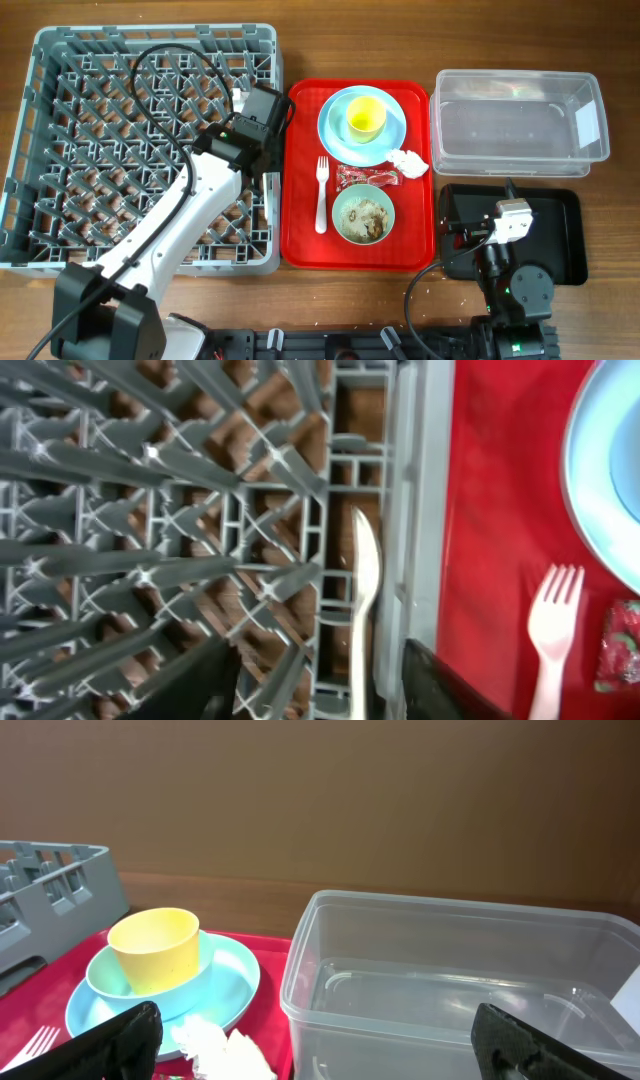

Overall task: Sort waste into correct bins and load items into the dishwasher rack
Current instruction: 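Carry the cutlery left and drop it into the grey dish rack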

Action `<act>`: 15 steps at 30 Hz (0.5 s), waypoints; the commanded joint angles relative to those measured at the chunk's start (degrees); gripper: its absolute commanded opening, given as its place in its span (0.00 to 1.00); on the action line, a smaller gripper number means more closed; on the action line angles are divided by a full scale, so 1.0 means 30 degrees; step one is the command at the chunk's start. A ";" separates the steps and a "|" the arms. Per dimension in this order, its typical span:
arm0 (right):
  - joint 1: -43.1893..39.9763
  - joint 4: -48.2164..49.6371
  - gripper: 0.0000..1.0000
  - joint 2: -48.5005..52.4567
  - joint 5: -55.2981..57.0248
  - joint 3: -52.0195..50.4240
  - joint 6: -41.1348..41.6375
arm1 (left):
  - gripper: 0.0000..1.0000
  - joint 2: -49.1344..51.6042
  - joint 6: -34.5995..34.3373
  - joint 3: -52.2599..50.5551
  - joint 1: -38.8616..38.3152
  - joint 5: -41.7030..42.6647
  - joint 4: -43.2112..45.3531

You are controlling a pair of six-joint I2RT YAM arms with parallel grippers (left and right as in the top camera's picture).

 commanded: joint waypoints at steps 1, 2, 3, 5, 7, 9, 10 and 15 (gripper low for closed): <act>0.0058 0.0095 1.00 -0.0051 -0.0168 -0.0022 -0.0270 | 0.48 -0.1566 0.0102 0.0780 0.0073 -0.0401 -0.0117; 0.0058 0.0095 1.00 -0.0051 -0.0168 -0.0022 -0.0262 | 0.43 -0.2135 0.0095 0.0809 0.0058 0.0801 -0.0146; 0.0058 0.0095 1.00 -0.0051 -0.0168 -0.0022 -0.0262 | 0.41 -0.2674 0.0095 0.0809 0.0058 0.2565 -0.0138; 0.0058 0.0095 1.00 -0.0051 -0.0168 -0.0022 -0.0270 | 0.36 -0.3483 0.0080 0.0809 0.0058 0.6907 -0.0182; 0.0058 0.0095 1.00 -0.0051 -0.0168 -0.0022 -0.0270 | 0.32 -0.3424 -0.0160 0.0765 -0.0131 0.8546 -0.0393; 0.0058 0.0095 1.00 -0.0051 -0.0168 -0.0022 -0.0270 | 0.29 -0.2936 -0.0488 0.0736 -0.0852 0.8553 -0.0459; 0.0058 0.0095 1.00 -0.0051 -0.0168 -0.0022 -0.0262 | 0.29 -0.2528 -0.0488 0.0729 -0.1333 0.8546 -0.0415; 0.0058 0.0095 1.00 -0.0051 -0.0168 -0.0022 -0.0270 | 0.34 0.0379 -0.1064 0.0736 -0.3548 0.8320 0.0029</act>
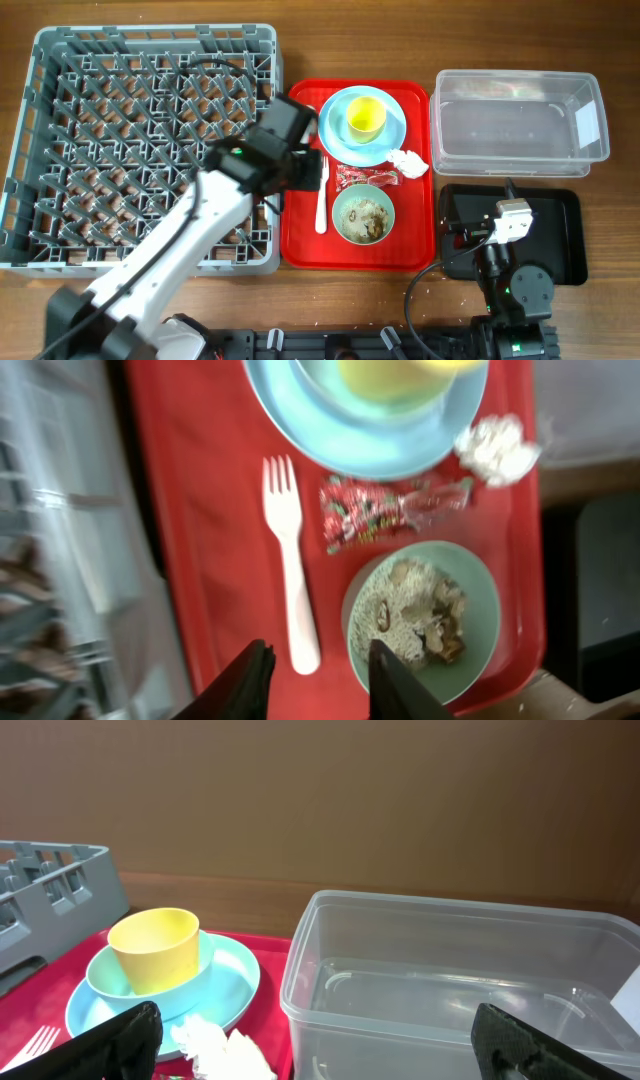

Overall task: Sort waste into correct bins and load items into the dishwasher rack
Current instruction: 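Carry the cutlery left and drop it into the grey dish rack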

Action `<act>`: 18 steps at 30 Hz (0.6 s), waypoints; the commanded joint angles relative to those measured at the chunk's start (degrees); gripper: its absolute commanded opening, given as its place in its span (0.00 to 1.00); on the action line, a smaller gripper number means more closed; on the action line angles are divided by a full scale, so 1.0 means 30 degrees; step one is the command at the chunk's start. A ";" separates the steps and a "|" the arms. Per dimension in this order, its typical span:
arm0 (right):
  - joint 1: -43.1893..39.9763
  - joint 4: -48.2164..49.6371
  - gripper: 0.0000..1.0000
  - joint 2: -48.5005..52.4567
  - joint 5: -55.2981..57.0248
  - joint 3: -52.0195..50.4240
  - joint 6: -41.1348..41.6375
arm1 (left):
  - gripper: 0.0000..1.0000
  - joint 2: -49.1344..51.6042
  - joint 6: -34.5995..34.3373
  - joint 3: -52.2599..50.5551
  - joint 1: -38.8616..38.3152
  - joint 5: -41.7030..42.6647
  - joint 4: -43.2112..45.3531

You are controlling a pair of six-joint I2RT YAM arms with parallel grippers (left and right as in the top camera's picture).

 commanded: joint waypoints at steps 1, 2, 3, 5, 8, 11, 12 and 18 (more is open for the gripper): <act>0.0058 0.0095 1.00 -0.0051 -0.0168 -0.0022 -0.0262 | 0.34 0.2346 -0.0481 0.0160 -0.1311 0.0109 0.0692; 0.0058 0.0095 1.00 -0.0051 -0.0168 -0.0022 -0.0262 | 0.35 0.2936 -0.0925 0.0160 -0.1559 -0.0328 0.0860; 0.0058 0.0095 1.00 -0.0051 -0.0168 -0.0022 -0.0262 | 0.36 0.3504 -0.1457 0.0153 -0.1770 -0.0969 0.0976; 0.0058 0.0095 1.00 -0.0051 -0.0168 -0.0022 -0.0262 | 0.39 0.4634 -0.2106 0.0160 -0.1953 -0.2091 0.1239; 0.0058 0.0095 1.00 -0.0051 -0.0168 -0.0022 -0.0255 | 0.38 0.6120 -0.2528 0.0160 -0.1953 -0.2302 0.2091; 0.0058 0.0095 1.00 -0.0051 -0.0168 -0.0022 -0.0262 | 0.38 0.6819 -0.2535 0.0160 -0.1953 -0.2390 0.2506; 0.0058 0.0095 1.00 -0.0051 -0.0168 -0.0022 -0.0262 | 0.38 0.6943 -0.2535 0.0160 -0.1953 -0.2484 0.2594; 0.0058 0.0095 1.00 -0.0051 -0.0168 -0.0022 -0.0262 | 0.32 0.8408 -0.2608 0.0160 -0.2098 -0.3366 0.2798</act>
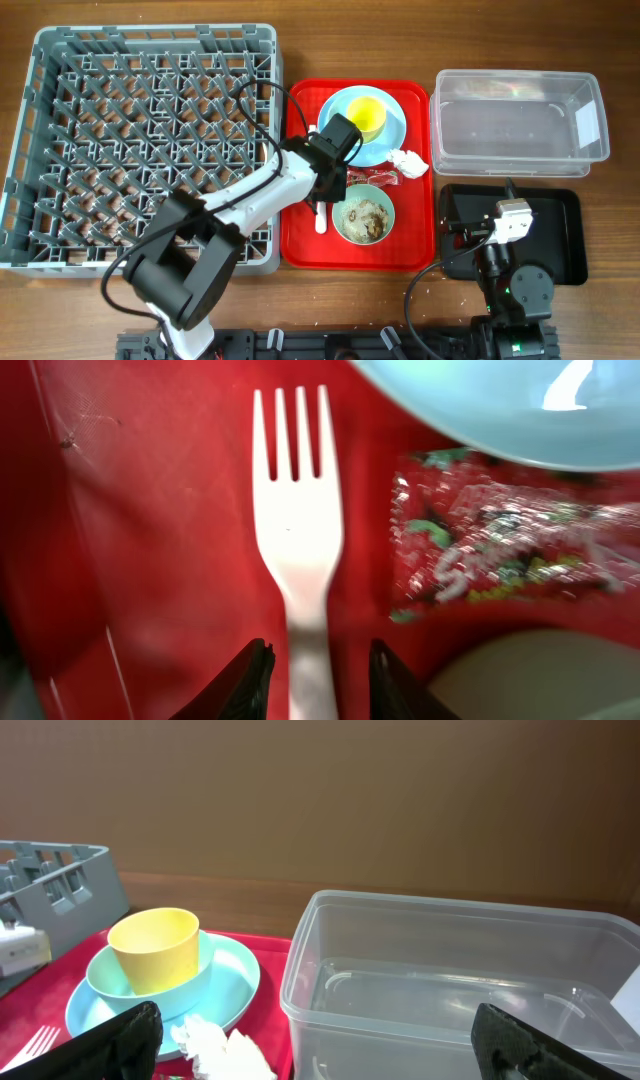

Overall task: Sort waste into correct bins and load items into the dishwasher rack
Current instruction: 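Carry the cutlery left and drop it into the grey dish rack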

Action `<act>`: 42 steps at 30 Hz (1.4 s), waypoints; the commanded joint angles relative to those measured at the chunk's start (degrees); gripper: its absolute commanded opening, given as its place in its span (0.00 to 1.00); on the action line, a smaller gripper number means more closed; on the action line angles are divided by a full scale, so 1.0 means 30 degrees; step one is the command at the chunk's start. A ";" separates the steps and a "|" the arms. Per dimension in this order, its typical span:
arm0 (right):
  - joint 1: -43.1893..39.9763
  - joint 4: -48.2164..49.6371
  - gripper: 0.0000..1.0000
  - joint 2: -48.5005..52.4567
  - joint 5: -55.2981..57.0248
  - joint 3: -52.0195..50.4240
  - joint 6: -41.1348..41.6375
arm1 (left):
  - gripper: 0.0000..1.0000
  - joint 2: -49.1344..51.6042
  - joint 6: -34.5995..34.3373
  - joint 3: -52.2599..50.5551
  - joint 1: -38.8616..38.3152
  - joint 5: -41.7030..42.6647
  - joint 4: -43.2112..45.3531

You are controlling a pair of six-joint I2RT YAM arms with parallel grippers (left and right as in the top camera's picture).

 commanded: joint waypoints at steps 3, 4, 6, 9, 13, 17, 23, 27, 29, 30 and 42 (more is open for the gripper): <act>0.0058 0.0095 1.00 -0.0051 -0.0168 -0.0022 -0.0262 | 0.30 0.1552 -0.0211 0.0160 -0.0138 -0.1311 0.0532; 0.0058 0.0095 1.00 -0.0051 -0.0168 -0.0022 -0.0255 | 0.25 0.1552 -0.0204 0.0160 -0.0131 -0.1311 0.0525; 0.0058 0.0095 1.00 -0.0051 -0.0168 -0.0022 -0.0262 | 0.12 0.1413 -0.0124 0.0168 -0.0073 -0.1625 0.0517; 0.0058 0.0095 1.00 -0.0051 -0.0168 -0.0022 -0.0262 | 0.04 0.0415 0.0087 0.0386 0.0197 -0.1676 0.0117; 0.0058 0.0095 1.00 -0.0051 -0.0168 -0.0022 -0.0248 | 0.05 -0.2820 0.0095 0.0576 0.0444 -0.1698 -0.0612; 0.0058 0.0095 1.00 -0.0051 -0.0168 -0.0022 -0.0255 | 0.07 -0.6222 0.0095 0.0576 0.0444 -0.3861 -0.1770; 0.0058 0.0095 1.00 -0.0051 -0.0160 -0.0022 -0.0262 | 0.11 -0.7839 0.0095 0.0517 0.0925 -0.8240 -0.5042; 0.0058 0.0095 1.00 -0.0051 -0.0160 -0.0022 -0.0262 | 0.10 -0.7650 0.0087 0.0175 0.1938 -0.8225 -0.5756; 0.0058 0.0095 1.00 -0.0051 -0.0168 -0.0022 -0.0262 | 0.10 -0.7650 0.0095 0.0175 0.2368 -0.8240 -0.5821; 0.0058 0.0095 1.00 -0.0051 -0.0168 -0.0022 -0.0255 | 0.10 -0.7635 0.0087 0.0175 0.2608 -0.8131 -0.5807; 0.0058 0.0095 1.00 -0.0051 -0.0168 -0.0022 -0.0262 | 0.30 -0.5406 0.0780 0.0153 0.3519 -0.8102 -0.4138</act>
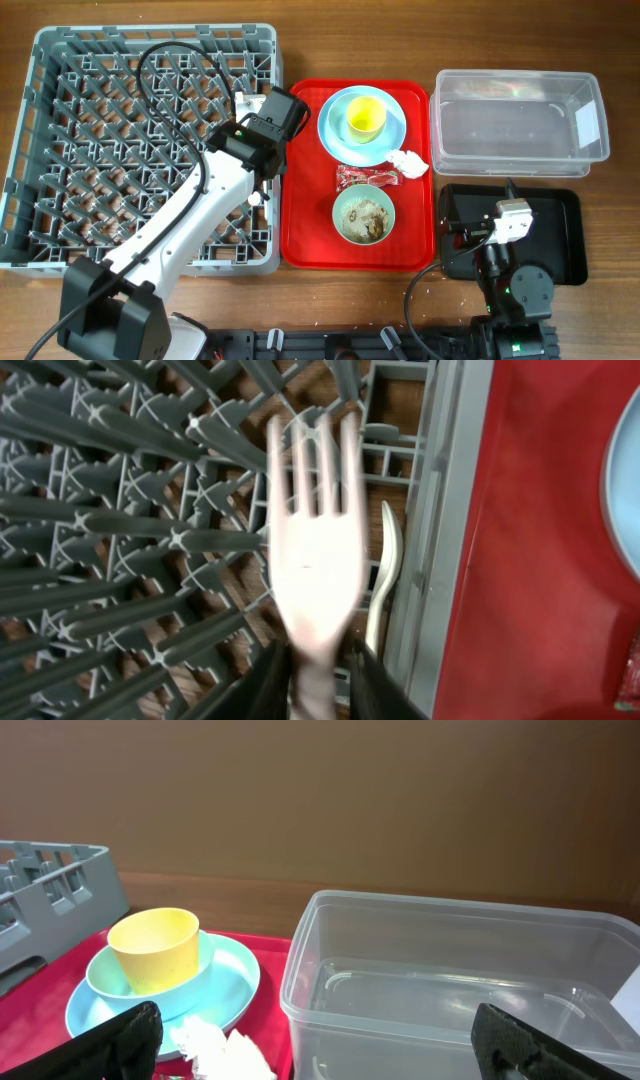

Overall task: Sort waste into correct bins and load items into the dishwasher rack
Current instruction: 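Carry the cutlery left and drop it into the grey dish rack, then move the right gripper toward the green bowl on the red tray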

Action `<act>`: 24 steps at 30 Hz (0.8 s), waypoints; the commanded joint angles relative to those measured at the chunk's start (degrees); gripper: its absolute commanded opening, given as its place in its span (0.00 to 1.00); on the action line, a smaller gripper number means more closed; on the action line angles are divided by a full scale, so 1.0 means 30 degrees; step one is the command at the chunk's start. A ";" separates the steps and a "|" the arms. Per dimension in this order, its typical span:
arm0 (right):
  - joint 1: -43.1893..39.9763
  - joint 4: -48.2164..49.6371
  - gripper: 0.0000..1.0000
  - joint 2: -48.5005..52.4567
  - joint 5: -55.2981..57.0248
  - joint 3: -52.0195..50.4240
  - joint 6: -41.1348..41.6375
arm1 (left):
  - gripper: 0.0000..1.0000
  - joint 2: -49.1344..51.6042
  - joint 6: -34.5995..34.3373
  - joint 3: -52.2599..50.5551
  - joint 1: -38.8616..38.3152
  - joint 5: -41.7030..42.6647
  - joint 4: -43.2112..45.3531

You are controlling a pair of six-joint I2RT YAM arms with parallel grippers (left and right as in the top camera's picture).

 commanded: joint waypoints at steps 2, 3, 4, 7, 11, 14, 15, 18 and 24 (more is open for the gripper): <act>0.0058 0.0095 1.00 -0.0051 -0.0168 -0.0022 -0.0262 | 0.34 0.0226 0.0736 -0.0153 0.0146 -0.0481 0.0321; 0.0058 0.0095 1.00 -0.0051 -0.0168 -0.0022 -0.0255 | 0.35 0.0226 0.0729 -0.0153 0.0146 -0.0466 0.0423; 0.0058 0.0095 1.00 -0.0051 -0.0160 -0.0022 -0.0262 | 0.38 0.0204 0.0729 -0.0153 0.0146 -0.0474 0.0452; 0.0058 0.0095 1.00 -0.0051 -0.0168 -0.0022 -0.0255 | 0.38 -0.0058 0.0714 0.0270 0.0146 -0.0299 0.0328; 0.0058 0.0095 1.00 -0.0051 -0.0168 -0.0022 -0.0262 | 0.39 -0.1829 0.0707 0.0736 0.0175 0.1515 0.0342; 0.0058 0.0095 1.00 -0.0051 -0.0168 -0.0022 -0.0255 | 0.87 -0.3810 0.0707 0.0743 0.1180 0.3111 0.0255; 0.0058 0.0095 1.00 -0.0051 -0.0168 -0.0022 -0.0262 | 0.94 -0.4269 0.0707 0.0743 0.1654 0.3344 0.0182; 0.0058 0.0095 1.00 -0.0051 -0.0168 -0.0022 -0.0262 | 1.00 -0.5967 0.0627 0.0743 0.4648 0.4080 0.0481; 0.0058 0.1282 1.00 -0.0051 -0.5020 -0.0015 0.5421 | 1.00 -0.6513 0.0568 0.0743 0.7621 0.4146 0.0474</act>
